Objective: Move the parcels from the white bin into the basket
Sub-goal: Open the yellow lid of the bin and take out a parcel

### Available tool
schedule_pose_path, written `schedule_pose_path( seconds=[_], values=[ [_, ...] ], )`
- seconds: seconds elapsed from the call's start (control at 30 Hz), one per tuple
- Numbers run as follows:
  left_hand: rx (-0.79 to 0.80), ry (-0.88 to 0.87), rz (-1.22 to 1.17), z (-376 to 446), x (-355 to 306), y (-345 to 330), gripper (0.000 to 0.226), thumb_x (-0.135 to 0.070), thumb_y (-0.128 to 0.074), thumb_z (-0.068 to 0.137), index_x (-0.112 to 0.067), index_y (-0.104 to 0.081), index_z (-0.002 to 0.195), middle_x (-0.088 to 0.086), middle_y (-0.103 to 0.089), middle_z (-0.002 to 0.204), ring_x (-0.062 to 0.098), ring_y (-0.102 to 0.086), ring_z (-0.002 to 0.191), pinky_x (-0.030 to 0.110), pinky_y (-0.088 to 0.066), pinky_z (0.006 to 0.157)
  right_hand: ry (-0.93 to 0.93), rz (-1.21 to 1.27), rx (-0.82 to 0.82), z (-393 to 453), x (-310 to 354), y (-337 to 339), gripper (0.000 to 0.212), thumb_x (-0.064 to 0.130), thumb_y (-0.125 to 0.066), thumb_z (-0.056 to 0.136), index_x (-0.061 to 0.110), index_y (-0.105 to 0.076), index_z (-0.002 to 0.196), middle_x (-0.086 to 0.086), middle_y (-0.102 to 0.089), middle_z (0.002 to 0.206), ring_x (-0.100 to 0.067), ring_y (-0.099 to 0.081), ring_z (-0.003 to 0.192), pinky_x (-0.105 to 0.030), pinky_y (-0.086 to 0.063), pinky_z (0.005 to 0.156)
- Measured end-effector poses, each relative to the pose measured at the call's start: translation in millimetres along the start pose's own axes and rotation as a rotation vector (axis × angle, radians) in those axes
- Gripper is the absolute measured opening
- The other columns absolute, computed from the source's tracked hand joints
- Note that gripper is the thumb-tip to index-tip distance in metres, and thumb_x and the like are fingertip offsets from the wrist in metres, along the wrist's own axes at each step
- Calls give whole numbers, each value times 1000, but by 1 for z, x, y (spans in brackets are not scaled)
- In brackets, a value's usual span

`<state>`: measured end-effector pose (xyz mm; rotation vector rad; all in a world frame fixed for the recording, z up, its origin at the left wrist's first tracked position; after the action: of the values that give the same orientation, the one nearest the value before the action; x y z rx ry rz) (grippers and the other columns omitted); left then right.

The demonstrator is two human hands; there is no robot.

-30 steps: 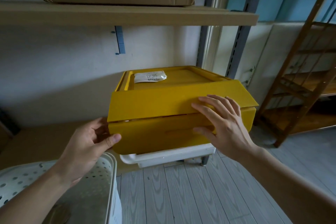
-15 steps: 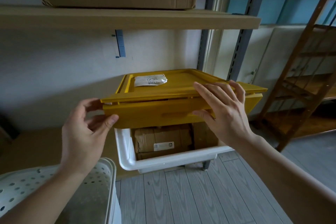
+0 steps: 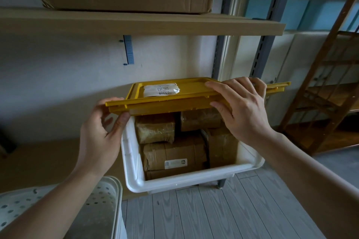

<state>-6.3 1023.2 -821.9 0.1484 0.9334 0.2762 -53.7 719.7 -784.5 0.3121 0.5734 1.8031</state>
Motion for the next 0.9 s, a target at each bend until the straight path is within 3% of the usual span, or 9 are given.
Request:
schedule_pose_path(
  seconds=[0.1, 0.2, 0.33, 0.57, 0.73, 0.83, 0.9],
  values=[
    [13, 13, -17, 2, 2, -7, 31, -29, -59, 95, -12, -57, 121, -8, -67, 114, 1, -64, 113, 24, -49, 100, -9, 19, 47, 8, -3, -2, 33, 33, -61, 101, 19, -67, 130, 1, -70, 113, -27, -59, 107, -59, -40, 99],
    [20, 4, -38, 4, 2, -13, 29, -24, -56, 98, -11, -54, 124, -15, -65, 116, -6, -61, 114, 8, -48, 95, -4, 8, 67, 16, -4, -3, 34, 34, -59, 101, 20, -66, 131, 1, -68, 111, -27, -58, 106, -57, -38, 101],
    [9, 46, -21, 10, 8, -14, 20, -21, -55, 101, -18, -54, 121, -1, -66, 121, 9, -61, 118, 0, -46, 84, -4, -3, 97, 24, -6, -5, 35, 36, -58, 100, 18, -64, 130, 0, -67, 113, -28, -56, 107, -52, -31, 102],
    [-19, 78, 77, 20, 12, -15, 20, -26, -56, 102, -20, -51, 120, -5, -63, 115, 11, -58, 111, 13, -42, 83, -49, 24, 218, 47, -14, -12, 40, 40, -55, 99, 21, -57, 134, 0, -64, 119, -29, -54, 113, -52, -28, 105],
    [-34, 118, 133, 26, 17, -15, 24, -29, -56, 103, -15, -53, 123, -3, -61, 118, 14, -57, 111, 33, -45, 90, -62, 31, 255, 52, -15, -15, 42, 42, -53, 99, 25, -54, 138, 2, -64, 122, -28, -54, 117, -52, -27, 108],
    [-22, 112, 132, 24, 17, -13, 21, -28, -57, 102, -18, -52, 120, -5, -62, 118, 12, -58, 110, 27, -45, 87, -52, 13, 227, 45, -11, -12, 46, 42, -52, 100, 22, -54, 141, -1, -64, 126, -29, -54, 120, -54, -27, 113],
    [9, 108, 104, 20, 14, -13, 32, -34, -59, 98, -18, -52, 126, -11, -62, 117, 0, -59, 107, 19, -45, 86, -58, -1, 186, 40, -9, -10, 49, 42, -54, 100, 19, -54, 143, -5, -63, 131, -30, -53, 125, -55, -24, 118]
  ],
)
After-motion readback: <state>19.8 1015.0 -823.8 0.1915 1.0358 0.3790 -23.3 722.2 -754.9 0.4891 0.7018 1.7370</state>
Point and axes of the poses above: each hand's wrist, its own z-axis towards the middle knuckle, its own y-axis out of the back of the hand, x = y × z, the point moved 5 cm from there along z, towards the middle knuckle
